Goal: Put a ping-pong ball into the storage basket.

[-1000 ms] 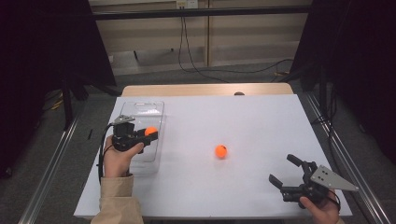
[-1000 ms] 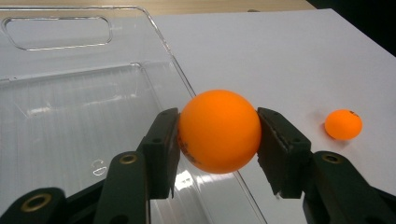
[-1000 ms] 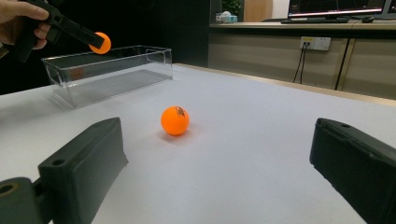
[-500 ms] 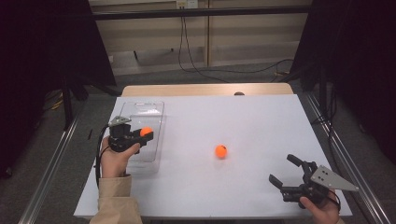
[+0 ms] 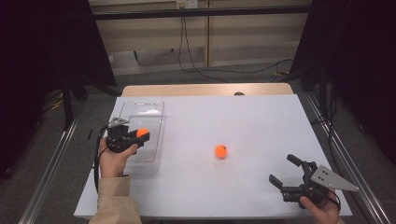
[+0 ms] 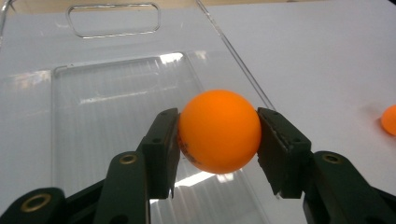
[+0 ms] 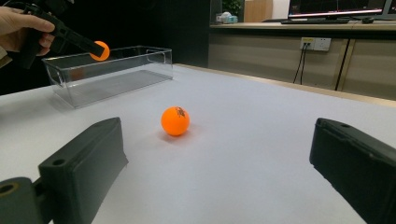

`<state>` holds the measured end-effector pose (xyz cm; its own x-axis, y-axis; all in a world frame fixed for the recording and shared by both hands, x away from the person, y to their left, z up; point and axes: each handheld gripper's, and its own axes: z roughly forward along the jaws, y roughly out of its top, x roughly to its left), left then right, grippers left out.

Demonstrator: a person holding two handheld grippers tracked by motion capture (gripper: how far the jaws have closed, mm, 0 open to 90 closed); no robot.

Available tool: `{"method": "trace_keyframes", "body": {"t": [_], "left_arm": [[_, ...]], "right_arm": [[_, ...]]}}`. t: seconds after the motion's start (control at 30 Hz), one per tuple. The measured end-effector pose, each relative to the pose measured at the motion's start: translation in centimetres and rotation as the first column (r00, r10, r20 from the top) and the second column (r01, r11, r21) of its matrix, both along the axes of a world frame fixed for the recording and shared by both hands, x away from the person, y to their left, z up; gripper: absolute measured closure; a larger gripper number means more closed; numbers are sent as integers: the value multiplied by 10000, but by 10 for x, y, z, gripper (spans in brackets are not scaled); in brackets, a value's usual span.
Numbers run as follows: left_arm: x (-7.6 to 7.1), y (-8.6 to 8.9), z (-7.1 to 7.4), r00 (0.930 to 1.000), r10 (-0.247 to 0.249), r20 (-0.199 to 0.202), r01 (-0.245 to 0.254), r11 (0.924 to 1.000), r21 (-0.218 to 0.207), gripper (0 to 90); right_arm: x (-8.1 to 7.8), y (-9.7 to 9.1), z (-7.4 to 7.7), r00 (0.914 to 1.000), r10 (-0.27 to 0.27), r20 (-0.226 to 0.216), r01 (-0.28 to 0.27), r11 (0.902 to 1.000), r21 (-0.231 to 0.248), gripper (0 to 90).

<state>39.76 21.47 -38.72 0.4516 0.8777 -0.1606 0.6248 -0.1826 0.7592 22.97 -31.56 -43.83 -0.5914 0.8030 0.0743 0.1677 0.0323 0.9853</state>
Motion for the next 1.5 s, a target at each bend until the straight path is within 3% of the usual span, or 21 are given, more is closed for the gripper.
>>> {"method": "trace_keyframes", "body": {"t": [0.63, 1.1, 1.5], "left_arm": [[1, 3, -5, 9997, 239, 7, -239, 9993, 293, 503], [2, -1, -4, 9994, 345, -63, -344, 9991, 229, 360], [1, -12, 2, 9999, 22, -148, -21, 10000, 63, 275]], "right_arm": [[0, 0, 0, 10000, -7, -15, 7, 10000, 11, 29], [0, 0, 0, 10000, 0, -18, 0, 10000, 14, 29], [0, 0, 0, 10000, 1, -11, -1, 10000, 8, 30]]}}
